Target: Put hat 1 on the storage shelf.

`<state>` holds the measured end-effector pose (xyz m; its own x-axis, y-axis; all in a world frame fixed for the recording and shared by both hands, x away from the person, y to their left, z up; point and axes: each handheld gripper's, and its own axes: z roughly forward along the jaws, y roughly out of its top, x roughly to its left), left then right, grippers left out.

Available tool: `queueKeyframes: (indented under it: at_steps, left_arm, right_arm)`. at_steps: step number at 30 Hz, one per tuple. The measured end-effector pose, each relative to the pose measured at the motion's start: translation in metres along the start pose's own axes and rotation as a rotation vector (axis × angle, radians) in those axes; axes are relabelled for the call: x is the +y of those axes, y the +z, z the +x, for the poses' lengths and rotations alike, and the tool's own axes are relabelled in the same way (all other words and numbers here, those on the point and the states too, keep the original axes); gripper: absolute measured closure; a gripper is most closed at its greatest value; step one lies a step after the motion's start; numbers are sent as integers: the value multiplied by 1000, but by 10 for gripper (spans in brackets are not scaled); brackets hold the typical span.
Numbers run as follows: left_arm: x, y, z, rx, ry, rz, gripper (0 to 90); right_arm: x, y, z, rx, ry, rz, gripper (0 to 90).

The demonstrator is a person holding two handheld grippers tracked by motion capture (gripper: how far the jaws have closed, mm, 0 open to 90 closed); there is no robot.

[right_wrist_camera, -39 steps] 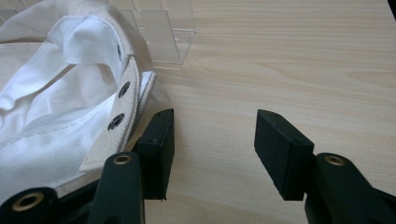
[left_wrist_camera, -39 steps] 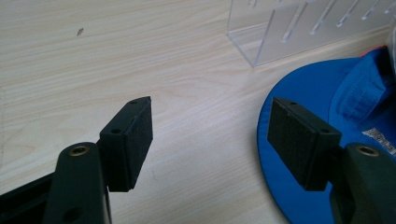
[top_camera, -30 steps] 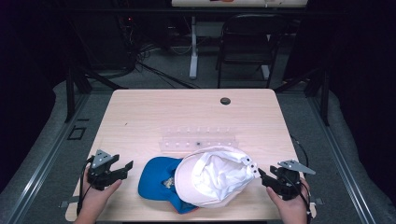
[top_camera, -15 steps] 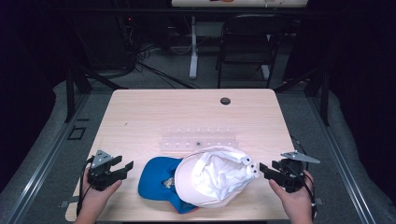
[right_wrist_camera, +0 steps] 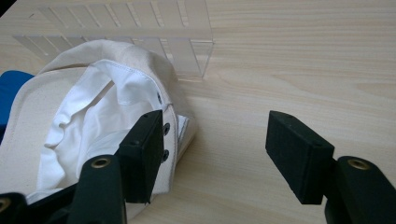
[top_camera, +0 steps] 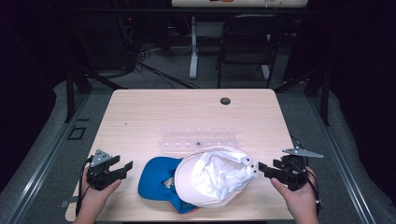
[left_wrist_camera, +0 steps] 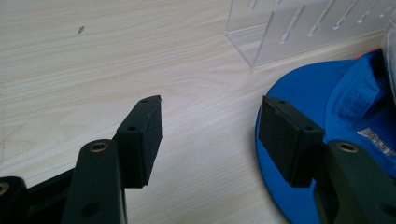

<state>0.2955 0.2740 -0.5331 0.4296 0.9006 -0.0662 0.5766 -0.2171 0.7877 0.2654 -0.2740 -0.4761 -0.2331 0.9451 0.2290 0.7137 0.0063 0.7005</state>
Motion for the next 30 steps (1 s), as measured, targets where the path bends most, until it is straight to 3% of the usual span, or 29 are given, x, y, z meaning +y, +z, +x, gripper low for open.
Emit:
queueKeyframes:
  at_steps: [6, 11, 13, 21, 27, 30]
  left_arm:
    - [-1, 1, 2, -6, -9, 9, 411]
    - [-1, 1, 2, -4, -7, 7, 412]
    - [-2, 1, 2, -4, -5, 11, 411]
    - [-2, 1, 2, 6, -8, 4, 416]
    - [-2, 0, 3, 1, -20, -12, 420]
    - [-2, 0, 3, 2, -22, -9, 420]
  right_arm:
    - [7, -4, 1, 33, 11, 7, 396]
    - [11, -3, 6, 12, -21, 50, 499]
    - [13, -1, 7, 25, -37, 79, 503]
    - [14, 9, 10, 68, 3, 128, 464]
    - [14, 18, 10, 73, 41, 181, 508]
    - [14, 21, 11, 69, 38, 185, 510]
